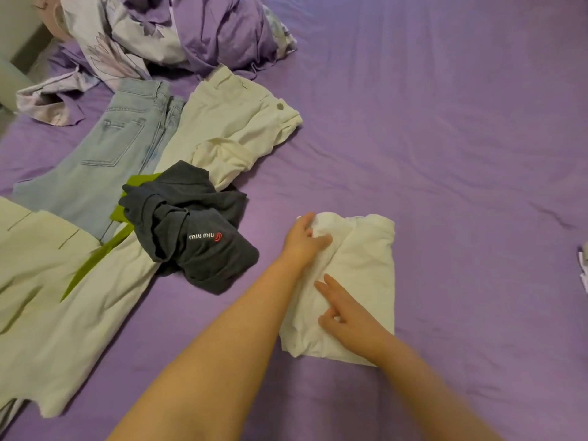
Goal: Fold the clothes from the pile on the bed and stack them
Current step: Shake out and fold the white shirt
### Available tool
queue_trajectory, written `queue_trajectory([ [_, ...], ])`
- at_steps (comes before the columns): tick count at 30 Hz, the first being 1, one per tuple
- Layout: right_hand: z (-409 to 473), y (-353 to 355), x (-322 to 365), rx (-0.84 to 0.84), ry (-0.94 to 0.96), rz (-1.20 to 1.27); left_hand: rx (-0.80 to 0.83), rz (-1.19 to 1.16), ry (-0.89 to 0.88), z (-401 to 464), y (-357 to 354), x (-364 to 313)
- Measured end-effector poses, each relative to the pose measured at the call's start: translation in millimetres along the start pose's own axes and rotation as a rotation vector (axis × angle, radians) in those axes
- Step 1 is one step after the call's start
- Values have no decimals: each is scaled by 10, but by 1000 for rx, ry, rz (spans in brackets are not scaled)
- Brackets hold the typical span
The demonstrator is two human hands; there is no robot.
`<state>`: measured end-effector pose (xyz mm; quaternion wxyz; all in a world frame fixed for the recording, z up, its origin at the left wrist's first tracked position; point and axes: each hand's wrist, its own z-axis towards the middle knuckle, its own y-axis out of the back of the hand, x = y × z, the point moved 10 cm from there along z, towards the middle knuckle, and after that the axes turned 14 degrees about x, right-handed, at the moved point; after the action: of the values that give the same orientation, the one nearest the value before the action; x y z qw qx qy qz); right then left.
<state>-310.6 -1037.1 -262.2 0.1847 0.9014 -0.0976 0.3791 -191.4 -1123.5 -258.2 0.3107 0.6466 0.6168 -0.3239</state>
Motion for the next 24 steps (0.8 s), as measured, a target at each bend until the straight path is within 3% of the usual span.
queue_trajectory([
  [3, -95, 188, -128, -125, 6, -23, 3, -70, -97, 35, 114, -41],
  [5, -129, 258, -209, -155, -5, -58, -49, 88, -107, 49, 215, -28],
  [8, -191, 366, -379, -241, -124, -208, -191, 415, -10, -43, 329, 160],
  [11, -345, 533, -550, -409, -323, -343, -256, 430, 117, -220, 333, 495],
  [15, -557, 638, -822, -655, -359, 159, -216, 162, 238, -375, 185, 851],
  [17, -570, 630, -917, -686, -357, 386, -175, 62, 293, -380, 116, 910],
  [22, -459, 466, -976, -518, -298, 927, 0, -118, 280, -435, -95, 839],
  [24, -468, 443, -907, -430, -255, 982, 21, -110, 220, -525, -123, 750],
])
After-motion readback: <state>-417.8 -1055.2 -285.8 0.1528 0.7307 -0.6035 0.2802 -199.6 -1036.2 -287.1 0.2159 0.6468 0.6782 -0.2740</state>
